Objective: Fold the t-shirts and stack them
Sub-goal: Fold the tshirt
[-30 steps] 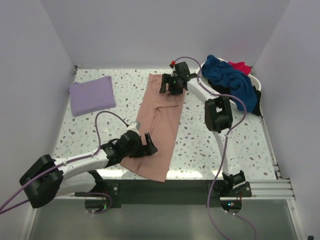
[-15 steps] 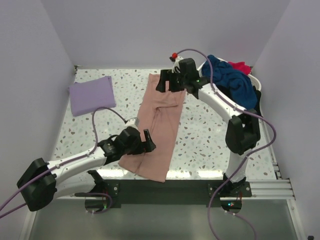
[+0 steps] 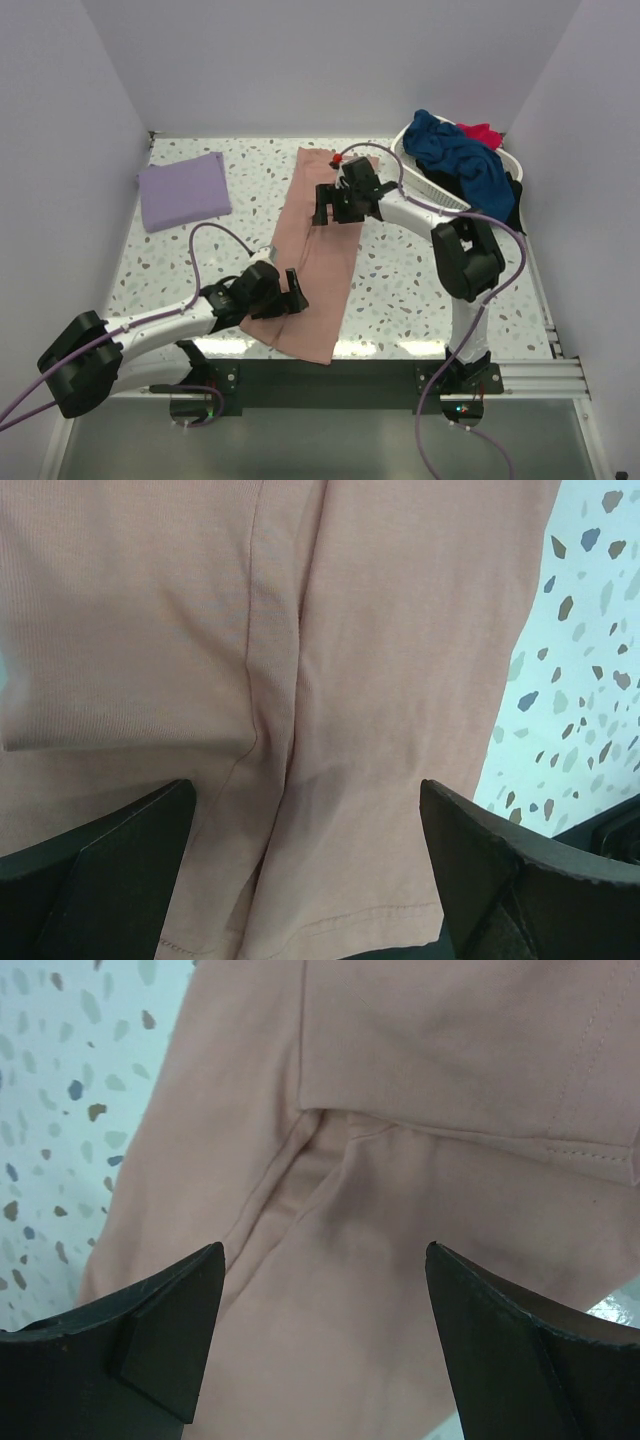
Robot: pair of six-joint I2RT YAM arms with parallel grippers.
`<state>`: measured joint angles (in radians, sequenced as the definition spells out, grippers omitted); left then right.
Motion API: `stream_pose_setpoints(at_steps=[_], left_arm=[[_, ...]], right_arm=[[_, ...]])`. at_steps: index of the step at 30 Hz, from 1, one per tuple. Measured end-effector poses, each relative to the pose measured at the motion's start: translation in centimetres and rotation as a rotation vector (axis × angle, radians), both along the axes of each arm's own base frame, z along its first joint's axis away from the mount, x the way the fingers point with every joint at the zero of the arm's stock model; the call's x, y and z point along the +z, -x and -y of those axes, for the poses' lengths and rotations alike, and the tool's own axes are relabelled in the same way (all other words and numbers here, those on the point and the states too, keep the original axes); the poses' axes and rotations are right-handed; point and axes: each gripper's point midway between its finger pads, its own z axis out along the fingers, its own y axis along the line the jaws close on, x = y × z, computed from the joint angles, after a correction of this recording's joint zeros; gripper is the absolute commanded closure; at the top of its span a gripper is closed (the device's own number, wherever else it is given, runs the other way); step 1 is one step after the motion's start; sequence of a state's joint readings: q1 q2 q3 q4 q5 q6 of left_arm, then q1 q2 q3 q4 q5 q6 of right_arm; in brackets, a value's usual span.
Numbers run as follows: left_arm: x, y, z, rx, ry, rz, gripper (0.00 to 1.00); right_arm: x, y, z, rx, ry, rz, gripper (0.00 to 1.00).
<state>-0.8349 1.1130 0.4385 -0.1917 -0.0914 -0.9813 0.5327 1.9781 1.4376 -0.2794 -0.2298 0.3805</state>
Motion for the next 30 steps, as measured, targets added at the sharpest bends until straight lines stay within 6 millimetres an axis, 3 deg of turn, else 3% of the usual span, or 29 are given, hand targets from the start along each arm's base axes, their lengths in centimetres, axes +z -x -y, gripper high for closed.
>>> stream_pose_setpoints(at_steps=[6, 13, 20, 30], left_arm=[[0.1, 0.0, 0.5, 0.014, 0.033, -0.005, 0.00], [0.3, 0.2, 1.3, 0.030, 0.085, -0.027, 0.00], [0.4, 0.0, 2.6, 0.029, 0.134, -0.036, 0.00], [0.5, 0.0, 2.8, 0.042, 0.143, -0.037, 0.00]], right_arm=[[-4.1, -0.2, 0.5, -0.019, 0.065, -0.064, 0.16], [-4.0, -2.8, -0.3, -0.045, 0.077, -0.038, 0.16], [-4.1, -4.3, -0.7, -0.060, 0.088, -0.030, 0.16], [-3.9, -5.8, -0.8, -0.066, 0.082, -0.025, 0.15]])
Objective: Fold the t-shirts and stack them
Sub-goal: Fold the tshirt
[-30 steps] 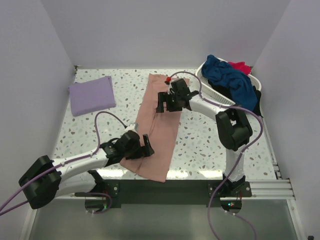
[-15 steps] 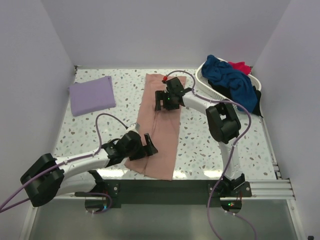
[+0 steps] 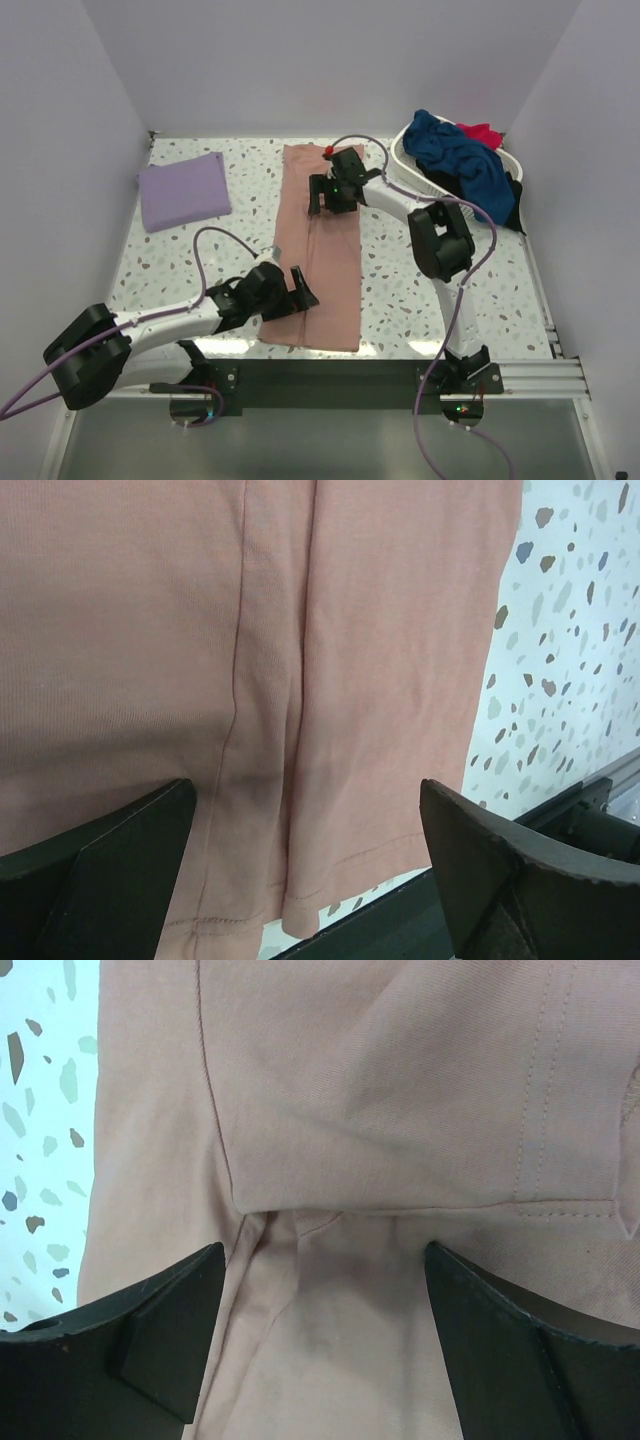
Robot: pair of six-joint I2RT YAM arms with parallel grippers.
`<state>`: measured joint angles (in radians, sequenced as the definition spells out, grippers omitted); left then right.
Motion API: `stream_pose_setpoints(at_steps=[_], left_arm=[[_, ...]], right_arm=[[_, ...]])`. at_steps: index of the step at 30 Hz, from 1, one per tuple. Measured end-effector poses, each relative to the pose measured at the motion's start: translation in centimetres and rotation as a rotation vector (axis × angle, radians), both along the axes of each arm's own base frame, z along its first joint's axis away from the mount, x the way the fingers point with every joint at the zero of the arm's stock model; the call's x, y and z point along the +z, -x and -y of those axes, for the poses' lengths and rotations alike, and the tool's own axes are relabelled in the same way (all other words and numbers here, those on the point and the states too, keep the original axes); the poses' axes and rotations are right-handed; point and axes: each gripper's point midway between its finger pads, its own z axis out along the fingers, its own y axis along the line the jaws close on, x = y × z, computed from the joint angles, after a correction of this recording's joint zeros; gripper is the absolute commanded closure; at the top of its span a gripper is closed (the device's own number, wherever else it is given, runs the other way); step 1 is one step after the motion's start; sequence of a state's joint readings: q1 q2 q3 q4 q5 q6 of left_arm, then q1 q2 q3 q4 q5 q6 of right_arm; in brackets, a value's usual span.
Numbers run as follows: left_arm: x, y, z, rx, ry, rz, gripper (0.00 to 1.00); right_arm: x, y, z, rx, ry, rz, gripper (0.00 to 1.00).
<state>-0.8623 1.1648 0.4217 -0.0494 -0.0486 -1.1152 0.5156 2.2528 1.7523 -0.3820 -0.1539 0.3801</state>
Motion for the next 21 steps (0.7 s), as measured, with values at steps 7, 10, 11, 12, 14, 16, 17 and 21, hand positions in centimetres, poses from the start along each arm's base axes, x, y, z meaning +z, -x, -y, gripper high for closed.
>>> stream_pose_setpoints(at_steps=[7, 10, 11, 12, 14, 16, 17, 21], left_arm=[[1.4, -0.7, -1.3, 0.016, -0.110, 0.058, 0.00], [3.2, -1.2, -1.8, 0.036, -0.138, 0.115, 0.00], [3.6, -1.3, -2.1, 0.046, -0.149, 0.127, 0.00], [3.8, -1.3, -2.5, 0.057, -0.164, 0.132, 0.00], [3.5, -1.2, -3.4, 0.073, -0.207, 0.128, 0.00], [2.6, -0.7, -4.8, 0.087, -0.274, 0.105, 0.00], [2.1, -0.5, -5.5, 0.093, -0.304, 0.092, 0.00], [1.1, 0.5, -7.7, 0.116, -0.390, 0.054, 0.00]], right_arm=[[0.9, 0.8, -0.2, 0.049, -0.025, -0.002, 0.14], [3.6, 2.4, 0.6, 0.058, -0.027, 0.012, 0.14], [5.2, 3.0, 1.0, 0.059, -0.030, 0.028, 0.14], [7.2, 3.7, 1.3, 0.061, -0.038, 0.054, 0.14], [11.4, 5.4, 2.0, 0.058, -0.055, 0.124, 0.15], [14.9, 7.7, 2.6, 0.060, -0.076, 0.186, 0.15], [16.4, 9.3, 3.0, 0.064, -0.087, 0.210, 0.15], [16.7, 16.5, 3.8, 0.089, -0.087, 0.194, 0.16]])
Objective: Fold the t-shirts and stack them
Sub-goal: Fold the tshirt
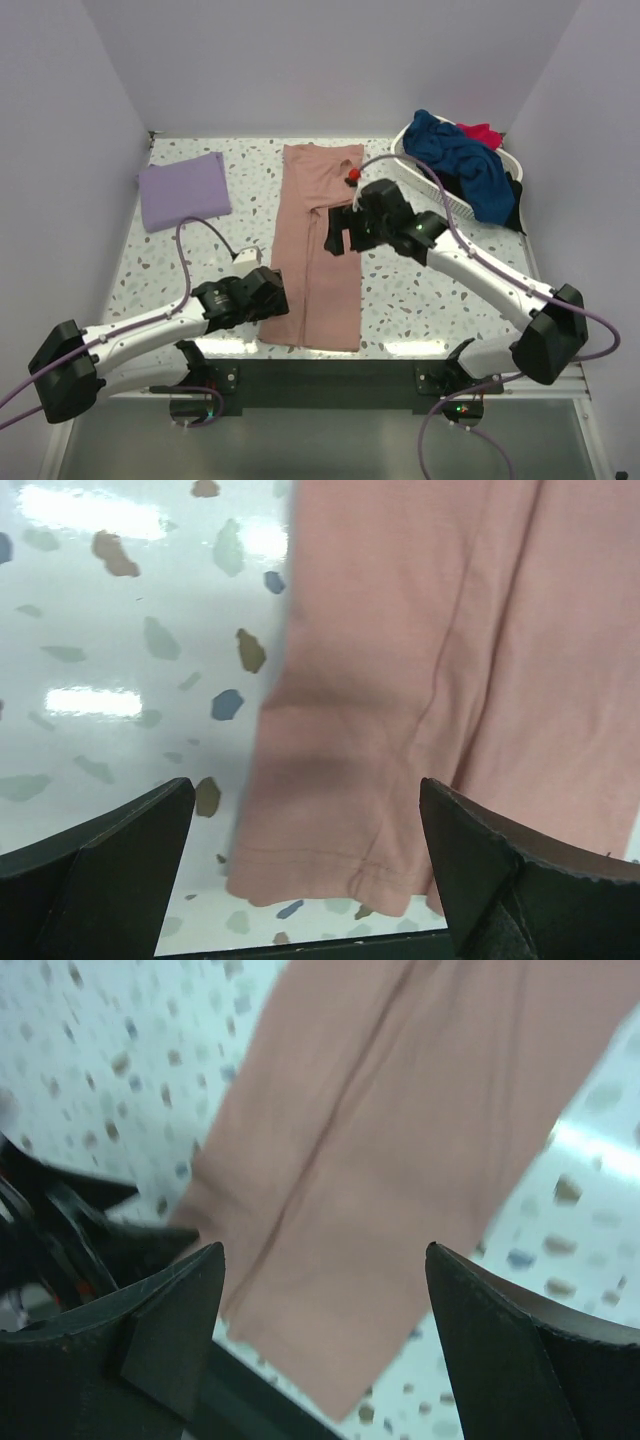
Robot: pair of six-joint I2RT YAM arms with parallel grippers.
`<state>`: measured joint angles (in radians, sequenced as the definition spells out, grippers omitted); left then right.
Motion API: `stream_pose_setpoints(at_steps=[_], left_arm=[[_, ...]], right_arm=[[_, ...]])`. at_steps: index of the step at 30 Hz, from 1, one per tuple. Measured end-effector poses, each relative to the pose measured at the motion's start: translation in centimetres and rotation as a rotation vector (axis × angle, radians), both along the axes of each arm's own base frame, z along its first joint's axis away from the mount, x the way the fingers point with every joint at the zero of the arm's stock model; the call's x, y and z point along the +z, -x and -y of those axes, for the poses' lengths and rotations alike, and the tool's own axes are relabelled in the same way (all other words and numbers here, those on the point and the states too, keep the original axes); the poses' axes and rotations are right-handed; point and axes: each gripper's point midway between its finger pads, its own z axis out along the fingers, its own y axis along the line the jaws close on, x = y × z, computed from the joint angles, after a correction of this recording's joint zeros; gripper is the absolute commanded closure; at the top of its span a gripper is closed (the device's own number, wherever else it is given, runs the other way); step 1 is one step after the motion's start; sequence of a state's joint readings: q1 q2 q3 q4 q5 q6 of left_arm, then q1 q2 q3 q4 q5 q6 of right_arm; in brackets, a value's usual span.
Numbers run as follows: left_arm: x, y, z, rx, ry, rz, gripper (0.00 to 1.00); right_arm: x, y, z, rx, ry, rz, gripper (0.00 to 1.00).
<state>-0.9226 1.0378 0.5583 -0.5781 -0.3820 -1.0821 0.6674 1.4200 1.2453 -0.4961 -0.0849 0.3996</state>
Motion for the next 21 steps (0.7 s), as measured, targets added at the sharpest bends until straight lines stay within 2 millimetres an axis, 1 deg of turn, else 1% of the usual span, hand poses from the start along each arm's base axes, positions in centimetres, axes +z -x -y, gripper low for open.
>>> stream_pose_setpoints(at_steps=[1, 2, 3, 4, 6, 8, 10, 12, 15, 19, 21], left_arm=[[-0.1, 0.2, -0.5, 0.007, -0.016, -0.005, 0.00], [-0.1, 0.4, -0.9, 0.013, -0.024, -0.006, 0.00], [-0.1, 0.5, -1.2, 0.017, -0.028, -0.005, 0.00], [-0.1, 0.7, -1.5, 0.022, -0.033, -0.005, 0.00], [-0.2, 0.9, -2.0, 0.028, -0.040, -0.008, 0.00], [-0.6, 1.2, -2.2, 0.030, -0.044, -0.017, 0.00], [-1.3, 1.6, -2.5, 0.028, -0.052, -0.034, 0.00], [-1.9, 2.0, -2.8, 0.026, -0.062, -0.051, 0.00], [-2.6, 2.6, -3.2, 0.028, -0.066, -0.070, 0.00], [-2.6, 2.8, -3.3, 0.030, -0.045, -0.066, 0.02], [-2.4, 2.8, -3.2, 0.030, -0.035, -0.062, 0.02]], right_arm=[[-1.2, 1.9, 0.1, 0.007, 0.014, -0.028, 0.16], [-2.9, 3.8, 0.4, 0.014, 0.038, -0.075, 0.16], [-4.4, 5.2, 0.6, 0.021, 0.063, -0.117, 0.16], [-6.3, 7.0, 0.9, 0.022, 0.091, -0.166, 0.16], [-9.9, 10.2, 2.1, 0.014, 0.162, -0.269, 0.17], [-12.4, 12.9, 3.3, -0.001, 0.218, -0.348, 0.17], [-13.6, 14.8, 4.0, -0.018, 0.244, -0.389, 0.17], [-13.8, 15.8, 4.2, -0.029, 0.240, -0.404, 0.18], [-13.9, 16.8, 3.7, -0.040, 0.212, -0.411, 0.20], [-15.2, 18.2, 3.5, -0.057, 0.207, -0.444, 0.23], [-15.8, 18.7, 3.6, -0.064, 0.212, -0.460, 0.26]])
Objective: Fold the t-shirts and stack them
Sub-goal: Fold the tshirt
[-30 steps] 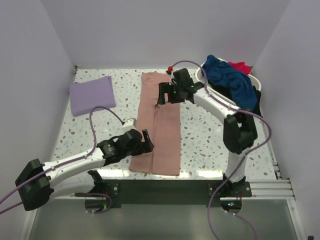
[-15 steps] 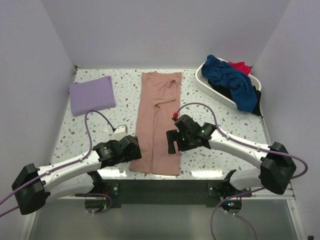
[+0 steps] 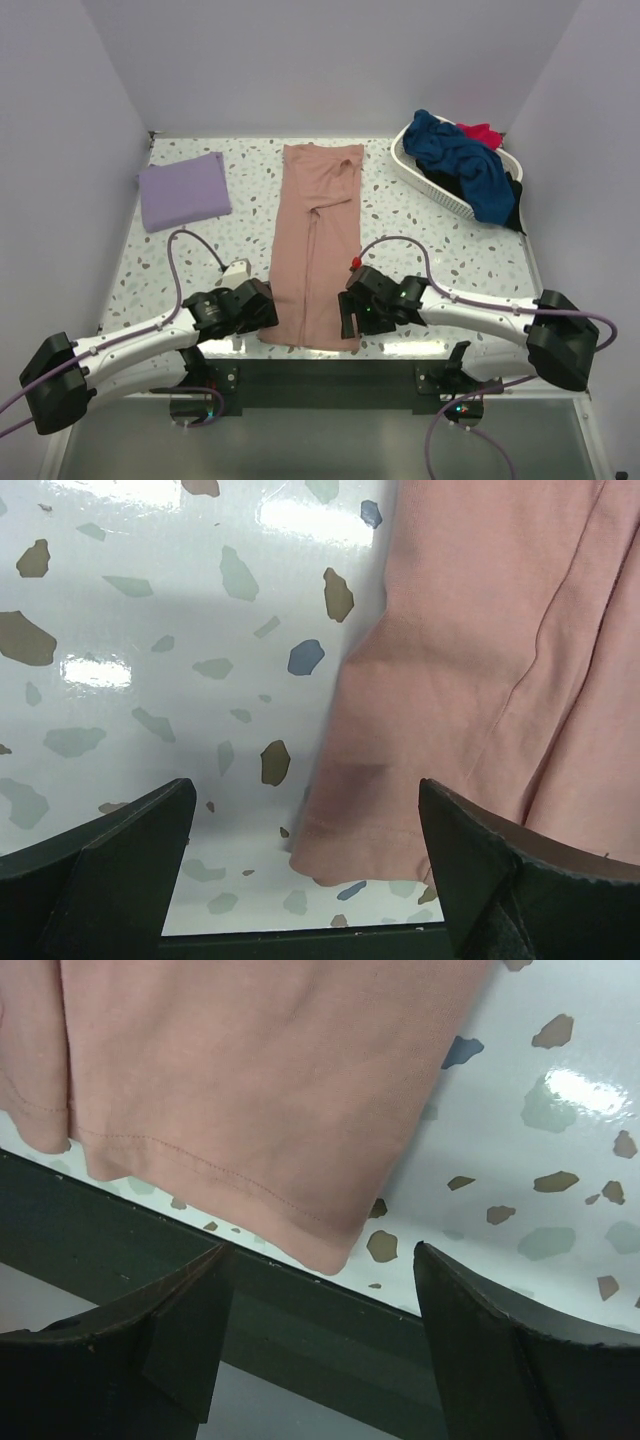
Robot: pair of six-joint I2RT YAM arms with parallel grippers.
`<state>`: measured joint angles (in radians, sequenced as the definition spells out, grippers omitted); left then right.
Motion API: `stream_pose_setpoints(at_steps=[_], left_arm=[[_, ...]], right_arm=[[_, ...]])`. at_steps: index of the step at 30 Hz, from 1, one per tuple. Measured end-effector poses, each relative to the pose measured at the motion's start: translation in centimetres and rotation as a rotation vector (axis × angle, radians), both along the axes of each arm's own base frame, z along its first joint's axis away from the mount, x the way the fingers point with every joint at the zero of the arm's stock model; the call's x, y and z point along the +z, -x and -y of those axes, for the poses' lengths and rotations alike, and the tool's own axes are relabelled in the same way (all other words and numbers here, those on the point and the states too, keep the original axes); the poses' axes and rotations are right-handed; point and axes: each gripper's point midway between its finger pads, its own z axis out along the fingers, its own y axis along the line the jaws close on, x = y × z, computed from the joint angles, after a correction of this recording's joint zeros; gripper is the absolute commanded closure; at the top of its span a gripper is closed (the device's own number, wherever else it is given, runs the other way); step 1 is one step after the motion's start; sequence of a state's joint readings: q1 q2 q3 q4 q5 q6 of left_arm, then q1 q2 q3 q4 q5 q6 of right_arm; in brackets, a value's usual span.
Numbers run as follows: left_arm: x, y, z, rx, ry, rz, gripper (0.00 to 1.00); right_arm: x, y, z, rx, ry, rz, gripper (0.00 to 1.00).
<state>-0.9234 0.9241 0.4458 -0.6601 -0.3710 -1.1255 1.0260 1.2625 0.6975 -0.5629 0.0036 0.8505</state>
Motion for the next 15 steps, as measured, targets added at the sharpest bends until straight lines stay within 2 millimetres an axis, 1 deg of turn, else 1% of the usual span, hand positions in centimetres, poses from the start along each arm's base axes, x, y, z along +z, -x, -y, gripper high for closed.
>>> stream_pose_setpoints(at_steps=[7, 8, 10, 12, 13, 15], left_arm=[[0.0, 0.1, 0.0, -0.002, 0.003, -0.004, 0.03], [0.0, 0.1, 0.1, -0.002, 0.003, -0.005, 0.03], [-0.1, 0.2, 0.0, -0.003, 0.004, -0.008, 0.03], [-0.2, 0.3, 0.0, -0.004, 0.004, -0.009, 0.03], [-0.3, 0.3, -0.1, -0.003, 0.004, -0.010, 0.03], [-0.4, 0.4, -0.2, -0.004, 0.003, -0.012, 0.03]], right_arm=[[-2.1, 0.7, -0.1, -0.034, 0.003, -0.028, 0.35], [-2.5, 0.8, 0.0, -0.040, 0.010, -0.035, 0.37], [-2.5, 0.6, -0.5, -0.049, -0.006, -0.031, 0.40], [-2.5, 0.6, -1.0, -0.051, -0.023, -0.030, 0.45], [-2.6, 0.5, -1.3, -0.051, -0.030, -0.028, 0.50], [-2.7, 0.6, -1.9, -0.047, -0.043, -0.026, 0.54]])
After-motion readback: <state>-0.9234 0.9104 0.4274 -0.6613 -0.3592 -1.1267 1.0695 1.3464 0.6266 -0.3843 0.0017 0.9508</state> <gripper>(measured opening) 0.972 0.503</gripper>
